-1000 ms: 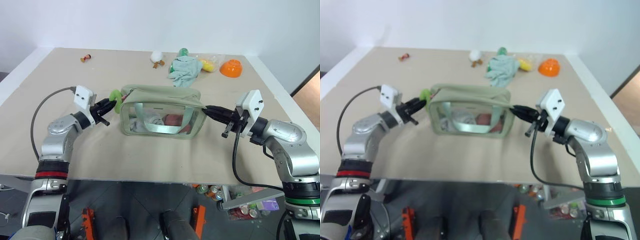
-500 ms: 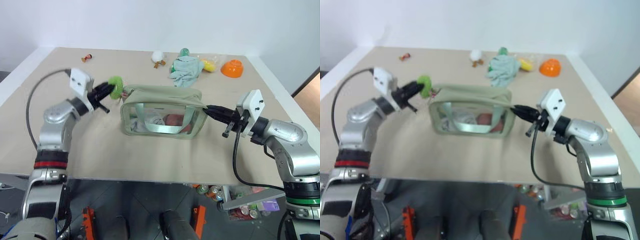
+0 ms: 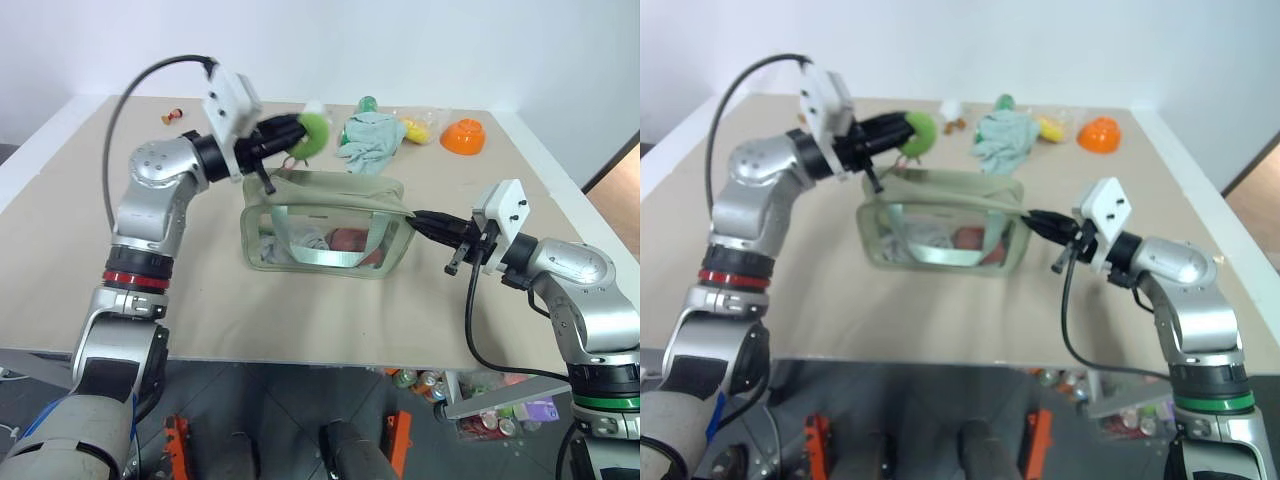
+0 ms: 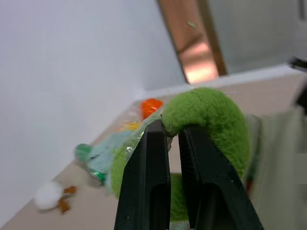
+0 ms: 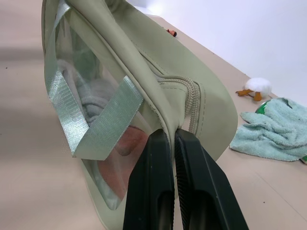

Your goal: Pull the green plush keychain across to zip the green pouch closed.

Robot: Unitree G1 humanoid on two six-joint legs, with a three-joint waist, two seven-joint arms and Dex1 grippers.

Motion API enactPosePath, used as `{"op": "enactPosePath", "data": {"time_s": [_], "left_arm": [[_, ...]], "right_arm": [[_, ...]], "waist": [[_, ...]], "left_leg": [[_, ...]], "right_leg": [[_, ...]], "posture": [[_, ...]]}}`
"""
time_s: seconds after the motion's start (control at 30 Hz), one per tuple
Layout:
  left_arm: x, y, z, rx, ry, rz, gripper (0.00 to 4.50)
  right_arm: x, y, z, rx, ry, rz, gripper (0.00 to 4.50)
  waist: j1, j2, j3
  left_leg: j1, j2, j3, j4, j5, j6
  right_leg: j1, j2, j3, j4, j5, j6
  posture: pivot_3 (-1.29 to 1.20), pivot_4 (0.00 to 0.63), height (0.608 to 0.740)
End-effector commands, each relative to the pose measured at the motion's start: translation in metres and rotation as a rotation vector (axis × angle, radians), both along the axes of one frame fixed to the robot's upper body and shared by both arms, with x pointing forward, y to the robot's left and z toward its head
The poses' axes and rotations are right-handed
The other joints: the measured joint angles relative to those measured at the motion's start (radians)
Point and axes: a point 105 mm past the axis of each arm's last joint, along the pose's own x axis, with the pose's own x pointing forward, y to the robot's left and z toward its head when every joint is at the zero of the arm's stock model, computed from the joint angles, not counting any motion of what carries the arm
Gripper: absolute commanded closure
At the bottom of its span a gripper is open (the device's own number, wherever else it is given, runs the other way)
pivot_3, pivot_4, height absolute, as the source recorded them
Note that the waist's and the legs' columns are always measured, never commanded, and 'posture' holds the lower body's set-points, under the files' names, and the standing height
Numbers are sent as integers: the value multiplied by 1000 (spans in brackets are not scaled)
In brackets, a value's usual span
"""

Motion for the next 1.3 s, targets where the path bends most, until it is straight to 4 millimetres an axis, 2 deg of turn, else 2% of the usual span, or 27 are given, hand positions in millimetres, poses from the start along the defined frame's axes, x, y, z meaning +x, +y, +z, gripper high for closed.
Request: {"op": "enactPosePath", "data": {"time_s": [0.03, 0.2, 0.3, 0.43, 0.47, 0.5, 0.63, 0.83, 1.0, 1.1, 1.2, 1.3], "left_arm": [[-7, -6, 4, 94, -50, -45, 4055], [-6, 3, -8, 200, -21, -51, 4055], [-3, 8, -5, 194, -19, -28, 3271], [-4, 13, 2, 168, -18, -23, 1969], [-5, 14, 3, 167, -19, -26, 1874], [-6, 15, 4, 169, -24, -30, 1259], [-12, 20, 12, 167, -45, -41, 17], [-11, 38, 16, 167, -52, 19, 17], [-8, 64, 13, 137, -16, 107, 17], [-17, 77, 9, 63, 47, 111, 17], [-29, 93, -7, -27, 165, 137, 17], [-43, 96, -20, -108, 269, 128, 17]], "right_arm": [[-2, -1, 7, -9, -39, -12, 4500], [-3, -2, 6, -4, -38, -18, 4500], [-2, -1, 6, -3, -40, -18, 4500], [0, 1, 7, -1, -41, -10, 4500], [0, 1, 7, -1, -41, -8, 4500], [0, 2, 7, -1, -41, -7, 4500], [0, 3, 6, -3, -40, -1, 4500], [1, 4, 7, -6, -40, 5, 4500], [1, 4, 7, -14, -39, 11, 4500], [1, 3, 7, -14, -39, 10, 4500], [1, 2, 6, -16, -39, 9, 4500], [1, 1, 6, -17, -36, 8, 4500]], "waist": [[0, 0, 0], [0, 0, 0], [0, 0, 0], [0, 0, 0], [0, 0, 0], [0, 0, 0], [0, 0, 0], [0, 0, 0], [-2, 1, 0], [-2, 1, 0], [-3, 1, 0], [-2, 1, 0]], "left_leg": [[0, 0, 0, 0, 0, 0], [0, 0, 0, 0, 0, 0], [0, 0, 0, 0, 0, 0], [0, 0, 0, 1, 0, 0], [0, 0, 0, 1, 0, 0], [0, 0, 0, 1, 0, 0], [0, 0, 0, 1, 0, 0], [0, 0, 0, 1, 0, 0], [0, 0, 0, 1, 0, 0], [0, 0, 0, 1, 0, 0], [0, 1, -1, 1, 0, 0], [0, 1, -1, 1, 0, 0]], "right_leg": [[0, 0, 0, 0, 0, 0], [0, 0, 0, 0, 0, 0], [0, 0, 0, 0, 0, 0], [0, 0, 0, 0, 0, 0], [0, 0, 0, 0, 0, 0], [0, 0, 0, 0, 0, 0], [0, 0, 0, 0, 0, 0], [0, 0, 0, 0, 0, 0], [0, 0, 0, 1, 0, 0], [0, 0, 0, 1, 0, 0], [-1, 0, -1, 2, 0, 0], [-1, 0, -1, 2, 0, 0]], "posture": [[0, 150, 740], [0, 150, 740], [0, 150, 740], [0, 150, 740], [0, 150, 740], [0, 150, 740], [0, 150, 740], [0, 150, 740], [0, 150, 740], [0, 150, 740], [0, 150, 740], [0, 150, 740]]}}
